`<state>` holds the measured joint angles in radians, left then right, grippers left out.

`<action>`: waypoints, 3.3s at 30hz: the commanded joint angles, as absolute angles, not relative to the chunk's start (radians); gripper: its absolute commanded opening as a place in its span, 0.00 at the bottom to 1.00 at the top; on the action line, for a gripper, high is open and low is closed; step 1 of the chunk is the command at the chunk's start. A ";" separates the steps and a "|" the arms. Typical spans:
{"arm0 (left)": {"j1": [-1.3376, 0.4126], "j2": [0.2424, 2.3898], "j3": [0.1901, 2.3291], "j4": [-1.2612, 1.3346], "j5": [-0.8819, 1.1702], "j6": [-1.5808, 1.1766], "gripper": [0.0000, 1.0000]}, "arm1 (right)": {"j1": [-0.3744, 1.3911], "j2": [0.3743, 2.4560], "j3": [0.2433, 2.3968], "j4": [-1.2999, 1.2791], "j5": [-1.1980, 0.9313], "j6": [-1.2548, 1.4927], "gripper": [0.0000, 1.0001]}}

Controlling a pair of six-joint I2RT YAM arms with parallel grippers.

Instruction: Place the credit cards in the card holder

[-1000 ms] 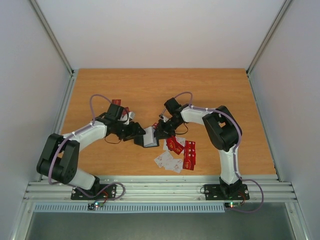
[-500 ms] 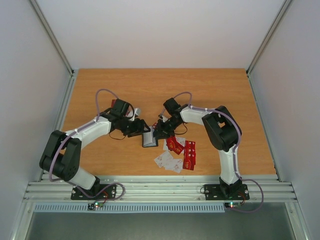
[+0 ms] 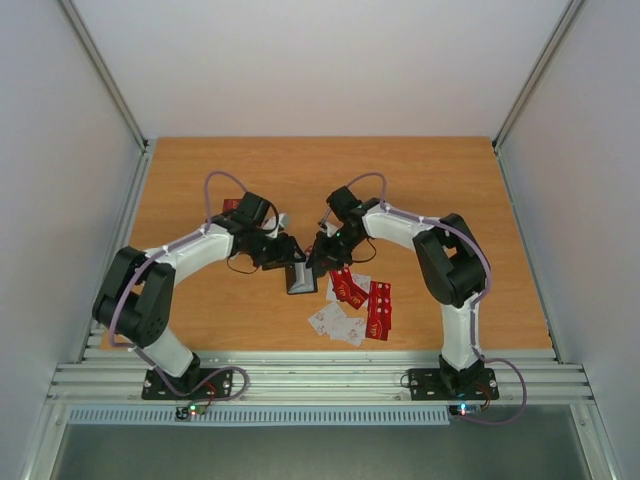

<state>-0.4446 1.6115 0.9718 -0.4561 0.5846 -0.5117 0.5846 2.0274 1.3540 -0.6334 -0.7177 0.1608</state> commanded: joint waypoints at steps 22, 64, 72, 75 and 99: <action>-0.508 1.780 1.067 -0.408 0.574 -0.565 0.28 | 0.443 1.712 1.190 -0.715 -0.619 0.085 0.28; -0.547 1.866 1.139 -0.629 0.452 -0.443 0.00 | 0.490 1.920 1.163 -0.470 -0.781 0.204 0.18; -0.551 1.870 1.147 -0.623 0.465 -0.457 0.00 | 0.513 1.940 1.175 -0.449 -0.813 0.215 0.17; -0.551 1.874 1.147 -0.621 0.469 -0.460 0.00 | 0.518 1.956 1.182 -0.444 -0.815 0.215 0.17; -0.551 1.884 1.152 -0.621 0.469 -0.457 0.00 | 0.540 2.019 1.265 -0.475 -0.815 0.209 0.17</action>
<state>-0.5400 1.8523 1.1374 -0.6079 0.4648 -0.4599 0.5251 1.9930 1.2461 -0.4637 -0.8028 0.2081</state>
